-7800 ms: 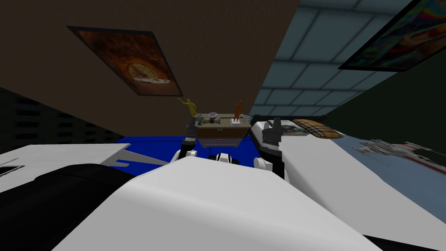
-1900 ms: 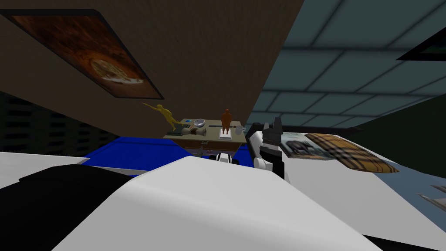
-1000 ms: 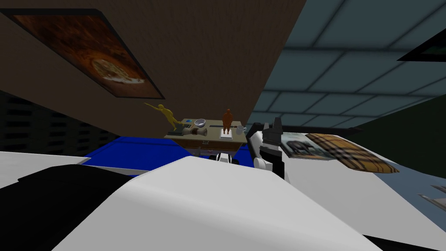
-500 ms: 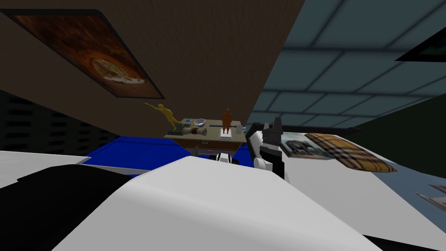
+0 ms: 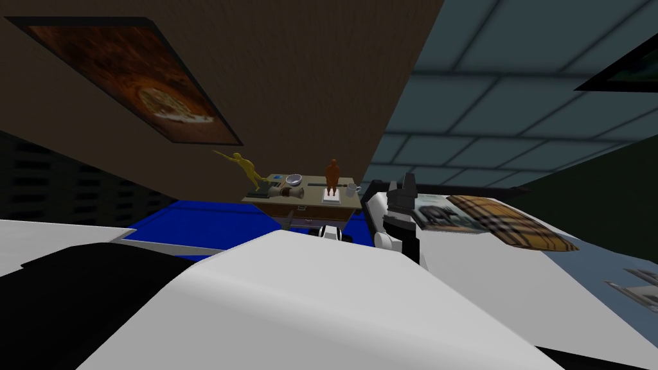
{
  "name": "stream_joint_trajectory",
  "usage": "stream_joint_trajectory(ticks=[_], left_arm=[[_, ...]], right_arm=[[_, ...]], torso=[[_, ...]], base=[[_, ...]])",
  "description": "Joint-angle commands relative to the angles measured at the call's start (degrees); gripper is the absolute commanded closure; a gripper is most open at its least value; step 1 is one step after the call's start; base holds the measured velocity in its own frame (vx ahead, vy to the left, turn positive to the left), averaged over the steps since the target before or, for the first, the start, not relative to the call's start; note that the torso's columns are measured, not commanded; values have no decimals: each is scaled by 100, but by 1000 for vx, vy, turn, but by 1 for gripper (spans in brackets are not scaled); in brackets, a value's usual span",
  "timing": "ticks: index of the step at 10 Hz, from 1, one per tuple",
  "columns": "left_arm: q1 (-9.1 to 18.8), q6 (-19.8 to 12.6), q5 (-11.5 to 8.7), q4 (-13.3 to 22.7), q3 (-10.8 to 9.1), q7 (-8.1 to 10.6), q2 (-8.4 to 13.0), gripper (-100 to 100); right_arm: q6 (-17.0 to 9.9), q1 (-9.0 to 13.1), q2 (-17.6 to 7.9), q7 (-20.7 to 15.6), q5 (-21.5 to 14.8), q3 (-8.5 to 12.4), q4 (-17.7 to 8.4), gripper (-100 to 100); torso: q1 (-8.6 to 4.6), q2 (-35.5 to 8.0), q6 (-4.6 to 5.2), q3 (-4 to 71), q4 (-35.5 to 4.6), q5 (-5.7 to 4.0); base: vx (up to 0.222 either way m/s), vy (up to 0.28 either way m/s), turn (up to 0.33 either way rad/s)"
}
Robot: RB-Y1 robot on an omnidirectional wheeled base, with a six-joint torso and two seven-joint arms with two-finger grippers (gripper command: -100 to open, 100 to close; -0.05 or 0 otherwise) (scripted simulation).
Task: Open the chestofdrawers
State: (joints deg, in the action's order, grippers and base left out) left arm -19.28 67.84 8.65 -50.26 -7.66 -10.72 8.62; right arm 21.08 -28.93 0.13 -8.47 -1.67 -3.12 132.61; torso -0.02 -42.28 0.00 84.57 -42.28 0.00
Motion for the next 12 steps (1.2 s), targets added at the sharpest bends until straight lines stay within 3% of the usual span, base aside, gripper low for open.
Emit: stream_joint_trajectory(ticks=[1,2,7,8,12], left_arm=[[45,-250,-13,-277,7,51,-155,-100],[55,-318,-16,-386,7,66,-332,-100],[66,-387,-19,-500,6,82,-818,-100],[63,-367,-18,-479,7,78,-760,-100],[210,-828,-58,-796,-22,195,-651,-100]], right_arm=[[0,0,0,0,0,0,0,0],[0,0,0,0,0,0,0,0],[0,0,0,0,0,0,0,0],[0,0,0,0,0,0,0,0],[0,-1,0,0,0,0,0,0]], torso=[[2,1,0,1,0,1],[2,0,0,0,0,1],[5,2,0,2,1,1],[3,0,0,1,0,1],[0,2,0,2,1,0]], base=[[-23,-35,1],[-23,-33,1],[-6,-9,0],[0,0,0],[14,-19,-2]])
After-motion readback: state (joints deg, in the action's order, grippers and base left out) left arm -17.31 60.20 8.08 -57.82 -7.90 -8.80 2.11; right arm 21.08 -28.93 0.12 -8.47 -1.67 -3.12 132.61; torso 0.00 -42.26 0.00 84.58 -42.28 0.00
